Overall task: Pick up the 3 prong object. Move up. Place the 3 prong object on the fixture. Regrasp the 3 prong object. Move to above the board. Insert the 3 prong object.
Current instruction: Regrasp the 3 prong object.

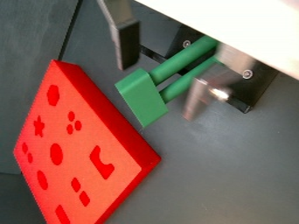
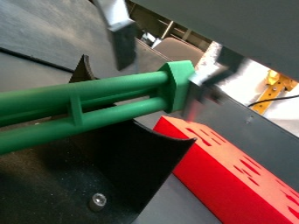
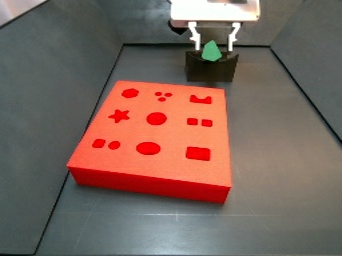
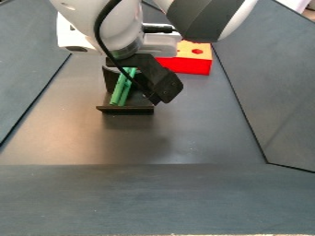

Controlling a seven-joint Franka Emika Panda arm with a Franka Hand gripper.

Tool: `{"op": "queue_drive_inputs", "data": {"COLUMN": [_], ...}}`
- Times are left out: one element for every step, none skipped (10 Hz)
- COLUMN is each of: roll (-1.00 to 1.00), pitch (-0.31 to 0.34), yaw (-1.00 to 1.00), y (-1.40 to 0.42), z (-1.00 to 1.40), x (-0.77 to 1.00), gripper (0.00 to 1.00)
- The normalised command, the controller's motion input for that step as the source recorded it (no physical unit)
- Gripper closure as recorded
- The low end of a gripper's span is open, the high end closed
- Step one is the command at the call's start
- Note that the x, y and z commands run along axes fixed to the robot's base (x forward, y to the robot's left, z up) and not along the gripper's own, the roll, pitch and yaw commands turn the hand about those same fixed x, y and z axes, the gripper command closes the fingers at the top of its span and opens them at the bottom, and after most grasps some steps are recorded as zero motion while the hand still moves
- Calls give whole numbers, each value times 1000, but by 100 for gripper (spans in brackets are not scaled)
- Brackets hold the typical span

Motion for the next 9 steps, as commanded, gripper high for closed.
{"op": "queue_drive_inputs", "data": {"roll": [-53,-50,-31,-22,-7,2,8,11,12], "pitch": [27,28,23,18,12,9,9,8,11], "yaw": [-27,-24,-15,-15,-11,-9,-5,-3,-2], "y": [0,1,8,10,9,10,10,10,13], "z": [1000,1000,1000,1000,1000,865,602,469,201], "x": [0,-4,-18,-22,-30,-35,-34,-31,-30], "gripper": [0,0,0,0,0,0,0,0,0]}}
